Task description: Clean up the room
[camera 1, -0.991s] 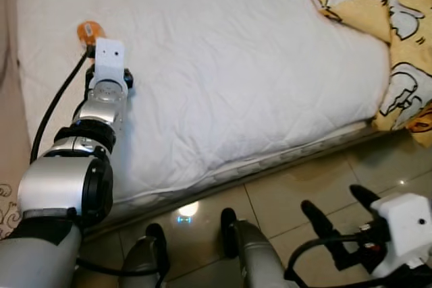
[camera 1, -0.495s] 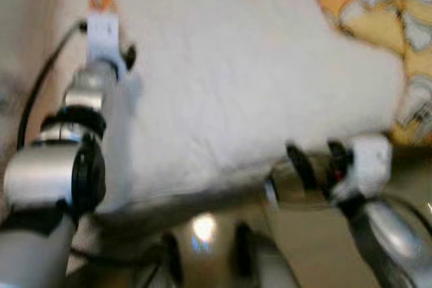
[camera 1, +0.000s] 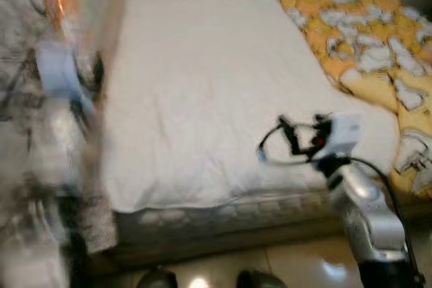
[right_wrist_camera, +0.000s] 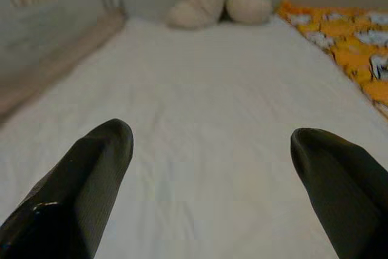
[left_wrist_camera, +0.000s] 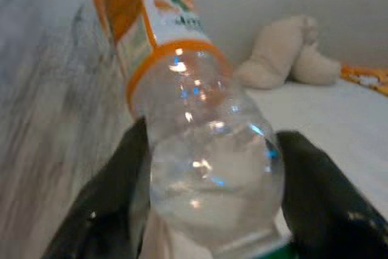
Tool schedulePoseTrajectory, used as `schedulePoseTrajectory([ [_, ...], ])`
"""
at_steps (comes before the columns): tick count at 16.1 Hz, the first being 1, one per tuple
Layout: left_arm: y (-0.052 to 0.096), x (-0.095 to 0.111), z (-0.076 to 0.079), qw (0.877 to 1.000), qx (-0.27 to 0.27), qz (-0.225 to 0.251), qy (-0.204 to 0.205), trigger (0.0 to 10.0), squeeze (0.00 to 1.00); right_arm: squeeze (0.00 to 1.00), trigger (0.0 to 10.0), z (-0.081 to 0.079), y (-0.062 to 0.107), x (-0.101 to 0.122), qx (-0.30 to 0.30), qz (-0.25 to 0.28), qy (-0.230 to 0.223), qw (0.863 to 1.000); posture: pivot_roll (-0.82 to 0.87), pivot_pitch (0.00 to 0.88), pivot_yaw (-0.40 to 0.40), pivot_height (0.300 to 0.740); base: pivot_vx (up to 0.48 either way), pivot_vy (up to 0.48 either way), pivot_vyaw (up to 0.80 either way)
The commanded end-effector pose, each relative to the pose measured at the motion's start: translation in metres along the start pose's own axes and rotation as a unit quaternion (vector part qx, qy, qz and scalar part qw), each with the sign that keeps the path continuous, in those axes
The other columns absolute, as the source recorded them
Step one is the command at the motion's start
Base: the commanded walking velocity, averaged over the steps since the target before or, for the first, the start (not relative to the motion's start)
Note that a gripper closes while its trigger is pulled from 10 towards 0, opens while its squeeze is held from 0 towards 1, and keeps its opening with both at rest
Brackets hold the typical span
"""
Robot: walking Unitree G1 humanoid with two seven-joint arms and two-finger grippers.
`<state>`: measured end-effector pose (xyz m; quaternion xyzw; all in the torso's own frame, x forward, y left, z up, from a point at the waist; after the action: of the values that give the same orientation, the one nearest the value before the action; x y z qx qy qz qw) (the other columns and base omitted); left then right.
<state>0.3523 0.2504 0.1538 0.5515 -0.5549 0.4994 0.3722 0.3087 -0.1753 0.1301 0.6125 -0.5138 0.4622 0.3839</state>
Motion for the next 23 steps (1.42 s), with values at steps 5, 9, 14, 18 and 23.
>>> schedulePoseTrajectory([
  [5, 0.040, -0.018, 0.063, 0.999, -0.020, -0.005, 0.044, 10.0, 0.00, 0.00, 10.0, 0.007, -0.004, -0.018, -0.019, 0.052, 0.102, 0.993, -0.05, 0.000, -0.037, 0.740, 0.000, -0.382, 0.00],
  [9, 0.035, -0.004, 0.065, 1.000, -0.021, -0.005, 0.023, 10.0, 0.00, 0.00, 10.0, 0.012, -0.004, -0.029, -0.024, 0.041, 0.087, 0.995, -0.08, 0.000, -0.026, 0.740, 0.000, -0.460, 0.00],
  [14, 0.022, -0.018, 0.068, 0.998, -0.012, -0.056, 0.017, 10.0, 0.00, 0.00, 10.0, 0.008, -0.008, -0.036, -0.021, 0.024, 0.080, 0.996, -0.12, 0.000, -0.004, 0.740, 0.000, -0.438, 0.00],
  [18, 0.014, -0.023, 0.060, 0.997, -0.006, -0.074, 0.004, 10.0, 0.00, 0.00, 10.0, 0.006, -0.012, -0.036, -0.014, 0.018, 0.090, 0.996, -0.12, 0.000, 0.005, 0.740, 0.000, -0.418, 0.43],
  [23, 0.007, -0.021, 0.064, 0.997, -0.028, -0.072, 0.000, 10.0, 0.00, 0.00, 10.0, 0.003, -0.013, -0.041, -0.015, 0.004, 0.109, 0.994, -0.12, 0.000, 0.004, 0.740, 0.000, -0.418, 0.29],
])
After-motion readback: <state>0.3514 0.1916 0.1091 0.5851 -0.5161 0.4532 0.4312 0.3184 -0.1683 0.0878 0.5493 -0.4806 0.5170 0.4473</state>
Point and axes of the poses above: a point about 5 cm out from each wrist's last joint towards the gripper, its own y axis pointing back from the gripper into the wrist, its own x axis along the axis of the wrist's last joint, z = x × y, the point moved 2 cm from there along -y, pointing out of the wrist towards the gripper, and after that the axes turned 8 degrees about -y, right-handed, at the moved point
